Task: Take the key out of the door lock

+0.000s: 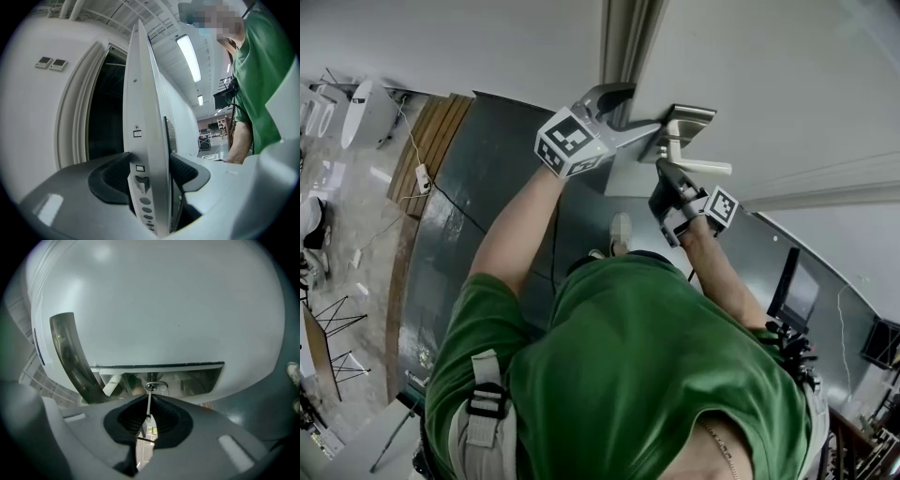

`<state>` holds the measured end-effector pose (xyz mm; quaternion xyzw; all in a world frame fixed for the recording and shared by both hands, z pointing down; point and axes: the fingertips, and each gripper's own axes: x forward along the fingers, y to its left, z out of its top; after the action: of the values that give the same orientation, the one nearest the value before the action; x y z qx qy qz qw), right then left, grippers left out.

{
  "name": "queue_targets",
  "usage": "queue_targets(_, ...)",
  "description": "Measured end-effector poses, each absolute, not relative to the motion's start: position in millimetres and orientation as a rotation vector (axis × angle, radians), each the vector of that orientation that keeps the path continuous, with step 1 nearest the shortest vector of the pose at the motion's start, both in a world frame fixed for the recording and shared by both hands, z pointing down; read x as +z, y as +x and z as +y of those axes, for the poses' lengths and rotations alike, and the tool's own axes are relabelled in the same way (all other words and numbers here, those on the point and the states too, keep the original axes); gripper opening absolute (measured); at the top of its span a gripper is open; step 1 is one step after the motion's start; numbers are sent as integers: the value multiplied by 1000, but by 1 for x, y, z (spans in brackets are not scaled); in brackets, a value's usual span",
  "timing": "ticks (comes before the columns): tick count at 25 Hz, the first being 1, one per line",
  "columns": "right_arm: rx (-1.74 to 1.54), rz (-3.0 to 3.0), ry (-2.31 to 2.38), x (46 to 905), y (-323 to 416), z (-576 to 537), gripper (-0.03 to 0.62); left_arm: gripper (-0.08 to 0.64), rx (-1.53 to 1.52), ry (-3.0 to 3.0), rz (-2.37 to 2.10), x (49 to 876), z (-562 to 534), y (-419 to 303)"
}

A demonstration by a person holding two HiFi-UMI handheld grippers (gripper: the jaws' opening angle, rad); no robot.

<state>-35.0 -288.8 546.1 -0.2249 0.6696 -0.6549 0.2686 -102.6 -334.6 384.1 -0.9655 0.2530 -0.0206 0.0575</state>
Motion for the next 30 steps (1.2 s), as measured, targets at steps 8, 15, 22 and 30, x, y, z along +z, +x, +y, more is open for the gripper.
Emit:
queue_targets(8,-1767,1856,-643,546,-32,-290,25,275,-60,-2948,747,383,-337,-100)
queue_targets(15,-1810,1730,-527,546,-32,-288,25,276,-54,-2941,738,383,-336,-101)
queue_targets(22,-1725,1924,-730,544,-27,-287,23,276,-45,-2944,741,383,-335,-96)
queue_targets(30,-1745,1836,-693,542,-30,-270,23,276,-39,-2952,744,384,-335,-100)
